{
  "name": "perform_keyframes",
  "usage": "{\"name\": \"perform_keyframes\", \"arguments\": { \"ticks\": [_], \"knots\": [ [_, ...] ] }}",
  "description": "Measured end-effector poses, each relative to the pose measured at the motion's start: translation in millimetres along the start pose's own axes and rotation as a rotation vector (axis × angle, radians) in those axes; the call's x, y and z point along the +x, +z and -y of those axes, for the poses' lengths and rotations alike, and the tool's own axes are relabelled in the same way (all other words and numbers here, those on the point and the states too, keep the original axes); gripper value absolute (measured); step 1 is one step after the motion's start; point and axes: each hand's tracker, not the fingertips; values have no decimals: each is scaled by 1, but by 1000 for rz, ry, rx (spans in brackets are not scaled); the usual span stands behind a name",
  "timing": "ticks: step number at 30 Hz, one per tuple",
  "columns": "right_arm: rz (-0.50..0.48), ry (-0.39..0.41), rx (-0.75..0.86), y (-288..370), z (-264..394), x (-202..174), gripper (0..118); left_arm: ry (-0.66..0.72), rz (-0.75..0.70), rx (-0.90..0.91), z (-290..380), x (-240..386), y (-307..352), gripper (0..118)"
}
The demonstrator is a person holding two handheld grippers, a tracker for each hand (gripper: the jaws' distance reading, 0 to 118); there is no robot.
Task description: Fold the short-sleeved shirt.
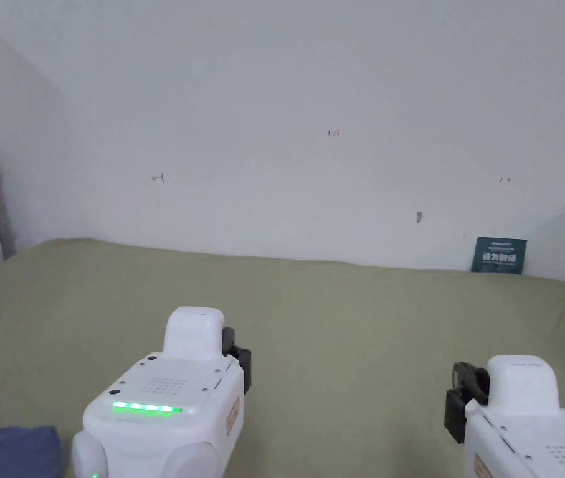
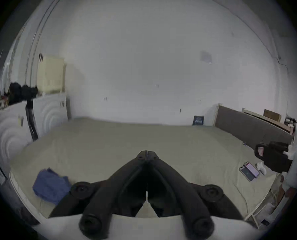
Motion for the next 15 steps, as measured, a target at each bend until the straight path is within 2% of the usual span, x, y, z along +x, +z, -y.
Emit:
{"name": "perform_keyframes", "arguments": {
  "ticks": [4,15],
  "knots": [
    [20,57,44,8,-6,-1,0,-39,6,-7,-4,22,6,1],
    [-2,43,29,21,-6,6,0,-59,-9,19,-5,28,14,2]
  ]
}}
